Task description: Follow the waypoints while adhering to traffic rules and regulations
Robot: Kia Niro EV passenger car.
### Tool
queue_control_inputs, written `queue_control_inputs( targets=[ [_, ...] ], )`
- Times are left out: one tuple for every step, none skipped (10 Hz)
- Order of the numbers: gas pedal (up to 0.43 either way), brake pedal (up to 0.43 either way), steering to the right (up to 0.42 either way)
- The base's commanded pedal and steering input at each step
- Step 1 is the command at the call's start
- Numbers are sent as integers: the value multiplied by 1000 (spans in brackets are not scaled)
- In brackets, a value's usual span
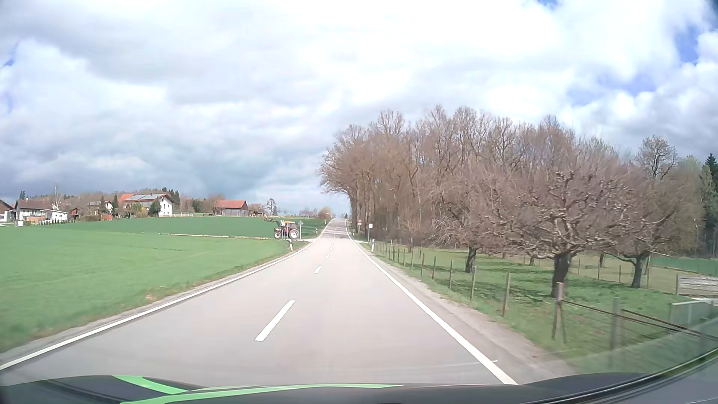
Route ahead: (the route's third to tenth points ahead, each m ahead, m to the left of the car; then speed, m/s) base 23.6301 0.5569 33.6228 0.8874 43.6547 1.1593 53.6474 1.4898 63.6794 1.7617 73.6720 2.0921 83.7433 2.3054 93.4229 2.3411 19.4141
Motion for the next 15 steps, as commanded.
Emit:
queue_control_inputs(
  targets=[
    [177, 0, -7],
    [189, 0, -7],
    [189, 0, -8],
    [189, 0, -8],
    [189, 0, -7],
    [189, 0, -7],
    [189, 0, -7],
    [189, 0, -7],
    [189, 0, -7],
    [189, 0, -7],
    [189, 0, -6],
    [189, 0, -6],
    [189, 0, -6],
    [189, 0, -5],
    [189, 0, -4]
  ],
)
